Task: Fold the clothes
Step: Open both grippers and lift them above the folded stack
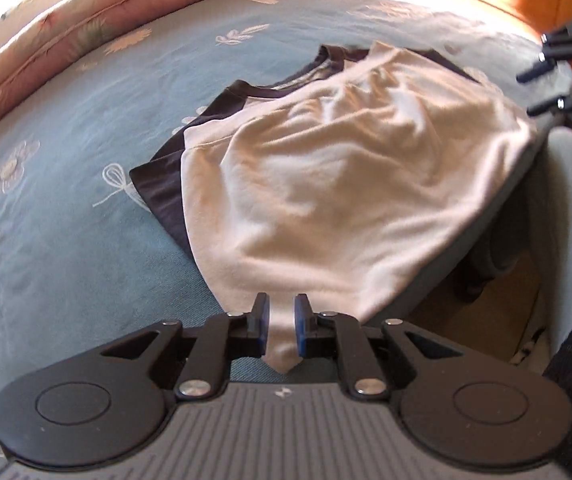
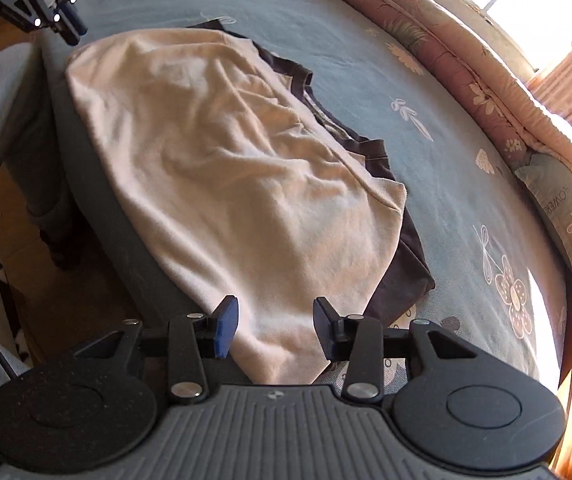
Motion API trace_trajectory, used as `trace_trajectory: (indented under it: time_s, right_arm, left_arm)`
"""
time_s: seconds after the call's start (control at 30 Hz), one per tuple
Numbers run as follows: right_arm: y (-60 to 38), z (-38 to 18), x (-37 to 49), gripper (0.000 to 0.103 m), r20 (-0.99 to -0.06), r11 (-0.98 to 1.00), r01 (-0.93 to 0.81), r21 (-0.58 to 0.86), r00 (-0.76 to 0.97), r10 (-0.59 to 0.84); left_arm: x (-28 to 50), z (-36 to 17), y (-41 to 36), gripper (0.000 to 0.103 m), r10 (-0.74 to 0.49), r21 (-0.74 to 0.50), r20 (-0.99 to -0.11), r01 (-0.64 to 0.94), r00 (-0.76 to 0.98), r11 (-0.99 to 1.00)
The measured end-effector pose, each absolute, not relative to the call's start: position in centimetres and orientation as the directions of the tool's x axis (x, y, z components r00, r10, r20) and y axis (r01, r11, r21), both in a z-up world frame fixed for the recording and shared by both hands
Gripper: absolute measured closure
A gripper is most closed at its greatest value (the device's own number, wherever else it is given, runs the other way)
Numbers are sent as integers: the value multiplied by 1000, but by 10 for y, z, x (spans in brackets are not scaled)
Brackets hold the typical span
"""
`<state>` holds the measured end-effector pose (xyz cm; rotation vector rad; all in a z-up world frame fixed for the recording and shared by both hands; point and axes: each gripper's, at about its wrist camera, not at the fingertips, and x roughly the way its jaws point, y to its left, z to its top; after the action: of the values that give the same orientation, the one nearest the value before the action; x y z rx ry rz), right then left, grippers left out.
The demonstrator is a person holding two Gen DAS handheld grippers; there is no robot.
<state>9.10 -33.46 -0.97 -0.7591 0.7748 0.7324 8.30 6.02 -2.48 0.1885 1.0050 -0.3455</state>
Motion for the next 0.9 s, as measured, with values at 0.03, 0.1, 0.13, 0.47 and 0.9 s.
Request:
trace_trajectory:
  time_s: [0.03, 0.1, 0.13, 0.47, 0.9]
  right_arm:
    - [-334, -8, 100, 56, -810, 566, -783, -259, 496, 315]
    - [-335, -9, 117, 56, -803, 650, -751, -118, 458, 382]
    - [-335, -13, 124, 56, -800, 681, -731, -50, 438, 411]
    - [-348, -32, 142, 55, -772, 786, -599, 150, 426, 472]
    - [-339, -28, 192, 53, -690, 853, -487, 188, 553, 467]
  left_arm:
    - [88, -28, 66, 88, -258, -97, -839, 335, 480, 937]
    - [85, -41, 71, 87, -327, -212, -826, 285, 459, 935]
    - [81, -49, 70, 87, -339, -239, -831, 268, 440, 934]
    - [55, -58, 78, 68, -319, -246, -879, 236, 356, 940]
    - [169, -46, 63, 51, -360, -293, -763, 209, 537, 933]
